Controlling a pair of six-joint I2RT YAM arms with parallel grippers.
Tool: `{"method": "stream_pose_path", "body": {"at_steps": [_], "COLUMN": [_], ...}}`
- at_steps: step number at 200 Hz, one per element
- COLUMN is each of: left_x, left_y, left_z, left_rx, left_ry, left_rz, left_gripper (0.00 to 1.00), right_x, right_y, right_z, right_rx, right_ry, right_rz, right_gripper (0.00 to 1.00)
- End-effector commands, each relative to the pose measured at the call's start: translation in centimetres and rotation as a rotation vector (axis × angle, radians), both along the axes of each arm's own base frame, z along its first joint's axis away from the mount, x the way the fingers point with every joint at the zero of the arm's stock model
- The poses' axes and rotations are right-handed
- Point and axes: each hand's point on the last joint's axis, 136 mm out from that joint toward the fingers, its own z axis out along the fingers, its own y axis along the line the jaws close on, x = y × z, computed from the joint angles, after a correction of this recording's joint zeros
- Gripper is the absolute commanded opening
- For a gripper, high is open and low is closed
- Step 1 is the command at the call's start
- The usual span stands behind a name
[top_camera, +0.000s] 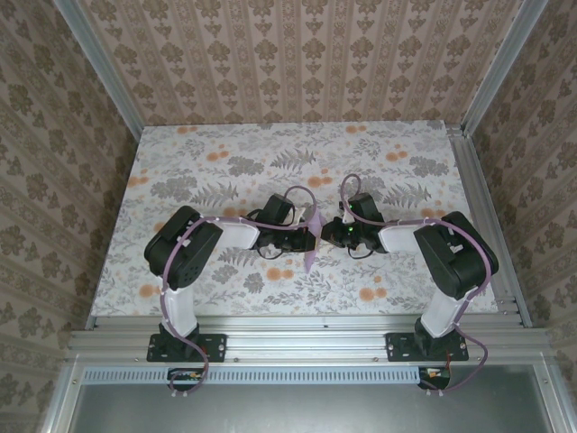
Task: Fold a paper plane with a square sheet of paper (pick it up from the middle)
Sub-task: Fold the wing for the fifth time at the center of the table.
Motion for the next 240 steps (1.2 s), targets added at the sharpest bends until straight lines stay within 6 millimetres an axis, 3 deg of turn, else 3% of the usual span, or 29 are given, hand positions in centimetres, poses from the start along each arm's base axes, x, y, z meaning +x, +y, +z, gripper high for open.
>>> {"method": "stream_pose_path", "body": {"at_steps": [1,32,73,136,189,240], "left_x": [-0.3,-0.5,-1.3,-3.3,-4.1,-4.2], "left_y": [0.2,0.4,1.0,4.9,3.9,4.3], "left_z": [1.6,2.4,3.7,1.6,-0.2,-1.2], "left_rx": [-0.015,0.0,0.09,0.406,0.437,0.497], "left_ry": [-0.032,-0.053,-0.13,-0.242,-0.24,-0.259], "left_rz": [-0.031,-0.043,-0.051,0.04,0.013,-0.027], "left_gripper": [0.14,0.18,0.27,0.43,0.43,0.33], "right_x": [0.3,0.5,0.4,0.5,0.6,0.7], "right_y": [0.1,0.0,-0.2,-0.2,-0.2,-0.2], "right_z": [-0.5,-0.8,-1.5,-1.6,-1.4,-1.1], "right_rx": [-0.042,-0.056,-0.082,-0.084,-0.087,-0.086], "right_ry": [-0.003,-0.002,0.013,0.017,0.014,0.004], "right_rz": [0.017,0.016,0.016,0.014,0.013,0.011], "right_gripper": [0.06,0.0,0.0,0.0,0.0,0.0]}}
